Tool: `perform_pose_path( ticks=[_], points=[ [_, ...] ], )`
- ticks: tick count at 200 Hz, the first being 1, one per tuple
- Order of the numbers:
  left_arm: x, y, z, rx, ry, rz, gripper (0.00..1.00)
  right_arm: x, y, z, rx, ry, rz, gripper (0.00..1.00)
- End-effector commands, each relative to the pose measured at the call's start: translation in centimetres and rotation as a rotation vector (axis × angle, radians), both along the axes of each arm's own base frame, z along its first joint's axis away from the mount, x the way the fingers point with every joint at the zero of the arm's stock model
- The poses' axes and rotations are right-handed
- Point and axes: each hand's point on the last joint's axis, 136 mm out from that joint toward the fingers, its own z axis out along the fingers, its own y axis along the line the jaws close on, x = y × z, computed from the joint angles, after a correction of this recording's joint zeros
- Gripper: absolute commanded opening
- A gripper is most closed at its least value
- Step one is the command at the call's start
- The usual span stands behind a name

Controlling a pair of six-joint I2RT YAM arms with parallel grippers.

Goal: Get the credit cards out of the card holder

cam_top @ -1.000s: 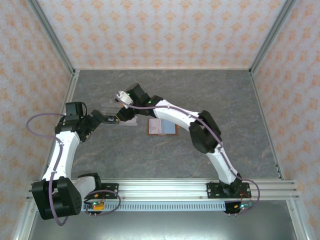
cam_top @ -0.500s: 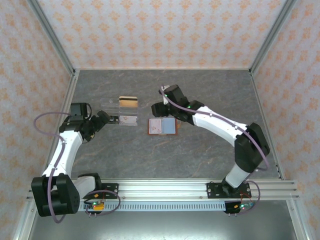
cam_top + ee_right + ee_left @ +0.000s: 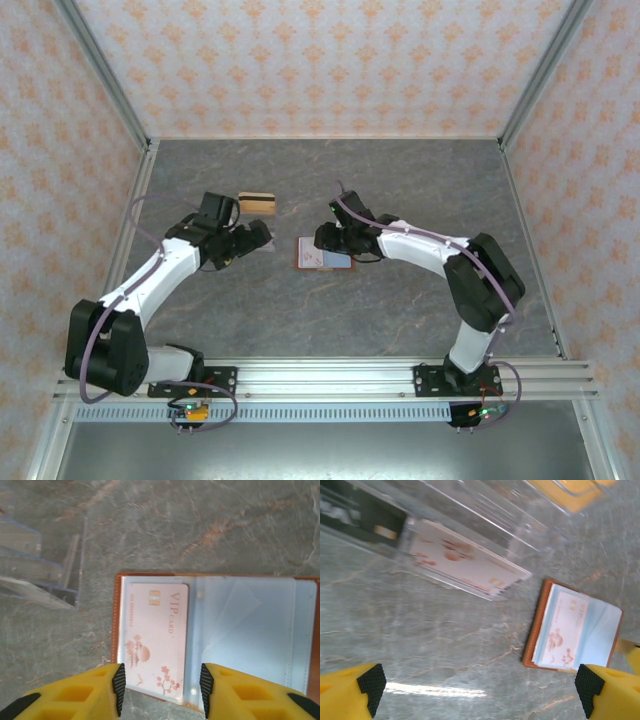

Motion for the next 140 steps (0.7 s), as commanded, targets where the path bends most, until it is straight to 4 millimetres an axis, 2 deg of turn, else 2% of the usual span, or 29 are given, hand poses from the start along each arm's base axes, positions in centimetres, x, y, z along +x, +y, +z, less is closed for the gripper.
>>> perform_pose_path(
  ticks=[1, 19, 70, 113, 140],
  points=[
    [1.8, -2.0, 0.8, 0.023, -0.052, -0.026, 1.0, 0.7, 0.5, -0.6, 0.05, 0.033, -0.072, 0.43],
    [2.1, -3.7, 0.4, 0.043, -0.043, -0.063, 1.0, 0.8, 0.7, -1.5, 0.049, 0.049, -0.078, 0.39],
    [2.7, -6.3, -1.2, 0.038, -0.02, -0.078, 0.95, 1.1, 0.5, -3.5, 0.017, 0.074, -0.096, 0.26],
    [2.9, -7.6, -2.3, 0.03, 0.003, -0.093, 0.92, 0.9, 0.5, -4.4, 0.009, 0.092, -0.079, 0.15],
    [3.1, -8.0, -2.5, 0.029, 0.01, -0.1, 0.89, 0.8, 0.9, -4.6, 0.02, 0.1, -0.072, 0.14]
  ],
)
